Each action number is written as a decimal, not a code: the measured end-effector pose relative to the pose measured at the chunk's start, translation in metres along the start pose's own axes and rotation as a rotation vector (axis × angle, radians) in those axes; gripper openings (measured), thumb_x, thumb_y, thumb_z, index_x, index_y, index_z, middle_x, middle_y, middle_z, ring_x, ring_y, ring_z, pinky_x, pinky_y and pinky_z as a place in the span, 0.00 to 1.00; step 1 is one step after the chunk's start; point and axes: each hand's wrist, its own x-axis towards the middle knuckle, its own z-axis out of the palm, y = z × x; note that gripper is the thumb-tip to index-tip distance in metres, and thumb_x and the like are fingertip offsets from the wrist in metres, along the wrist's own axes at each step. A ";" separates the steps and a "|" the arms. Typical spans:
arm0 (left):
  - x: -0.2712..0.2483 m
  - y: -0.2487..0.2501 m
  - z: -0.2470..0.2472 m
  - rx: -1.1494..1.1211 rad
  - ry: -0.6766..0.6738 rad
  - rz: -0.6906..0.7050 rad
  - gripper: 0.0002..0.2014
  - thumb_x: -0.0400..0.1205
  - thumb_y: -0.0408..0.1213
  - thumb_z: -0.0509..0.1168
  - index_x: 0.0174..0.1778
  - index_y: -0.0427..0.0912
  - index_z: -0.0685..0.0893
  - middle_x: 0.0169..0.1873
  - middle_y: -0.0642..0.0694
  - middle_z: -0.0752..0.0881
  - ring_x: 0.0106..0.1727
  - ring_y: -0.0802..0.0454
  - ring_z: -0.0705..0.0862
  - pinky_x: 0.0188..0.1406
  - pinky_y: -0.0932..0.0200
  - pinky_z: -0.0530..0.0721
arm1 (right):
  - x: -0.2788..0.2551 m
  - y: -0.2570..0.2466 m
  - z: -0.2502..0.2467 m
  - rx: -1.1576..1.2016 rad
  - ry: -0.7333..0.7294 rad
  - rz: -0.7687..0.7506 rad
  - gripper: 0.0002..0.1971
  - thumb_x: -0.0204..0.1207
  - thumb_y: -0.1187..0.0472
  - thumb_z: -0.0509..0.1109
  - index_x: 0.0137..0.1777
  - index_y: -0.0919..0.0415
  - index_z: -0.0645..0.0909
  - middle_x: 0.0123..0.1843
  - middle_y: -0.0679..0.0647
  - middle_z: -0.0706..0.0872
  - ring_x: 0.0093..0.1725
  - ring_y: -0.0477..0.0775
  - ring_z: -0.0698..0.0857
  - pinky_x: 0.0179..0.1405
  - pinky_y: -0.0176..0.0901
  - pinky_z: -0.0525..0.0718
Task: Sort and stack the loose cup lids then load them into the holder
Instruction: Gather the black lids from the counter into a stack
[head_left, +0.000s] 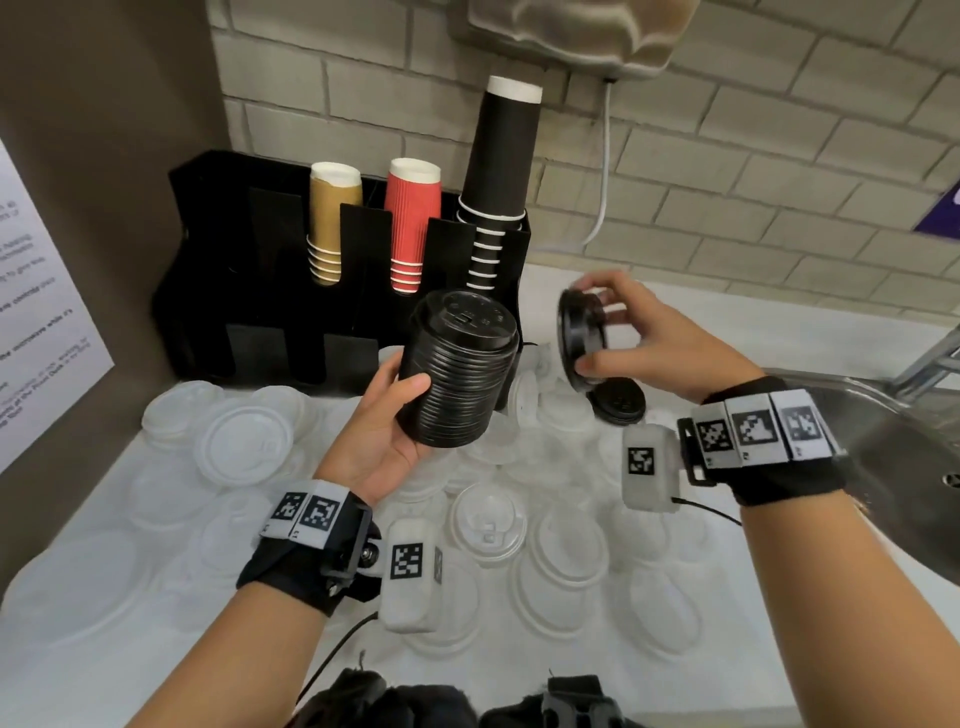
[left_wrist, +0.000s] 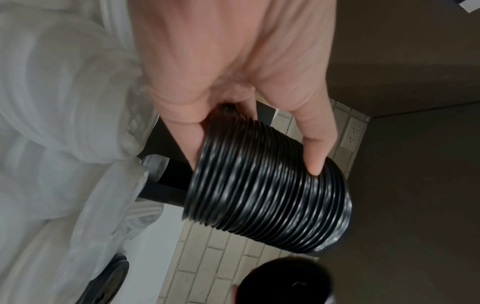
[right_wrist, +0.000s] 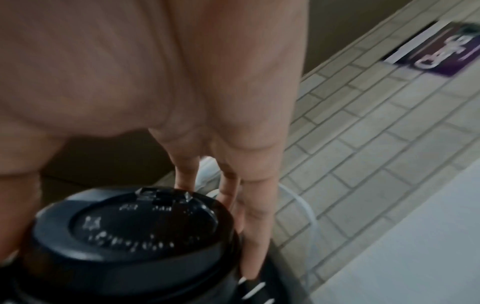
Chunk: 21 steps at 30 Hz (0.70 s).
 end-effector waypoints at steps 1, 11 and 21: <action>-0.001 0.000 0.001 0.005 0.011 -0.002 0.31 0.76 0.36 0.66 0.78 0.42 0.71 0.71 0.37 0.80 0.71 0.38 0.80 0.55 0.43 0.87 | 0.000 -0.013 0.007 0.003 -0.004 -0.062 0.30 0.67 0.66 0.78 0.65 0.42 0.73 0.61 0.46 0.77 0.62 0.46 0.80 0.54 0.37 0.78; -0.011 0.005 -0.003 0.013 0.025 -0.033 0.34 0.73 0.33 0.71 0.77 0.47 0.72 0.62 0.41 0.86 0.62 0.43 0.86 0.49 0.46 0.89 | 0.024 -0.063 0.037 -0.113 -0.182 -0.262 0.28 0.68 0.68 0.75 0.65 0.43 0.77 0.53 0.38 0.79 0.51 0.34 0.80 0.45 0.24 0.80; -0.013 0.009 -0.009 0.039 0.003 -0.052 0.30 0.70 0.34 0.71 0.71 0.52 0.78 0.59 0.43 0.89 0.58 0.45 0.88 0.45 0.49 0.89 | 0.038 -0.081 0.039 -0.270 -0.360 -0.246 0.30 0.68 0.62 0.72 0.71 0.42 0.77 0.66 0.48 0.79 0.63 0.47 0.78 0.51 0.33 0.79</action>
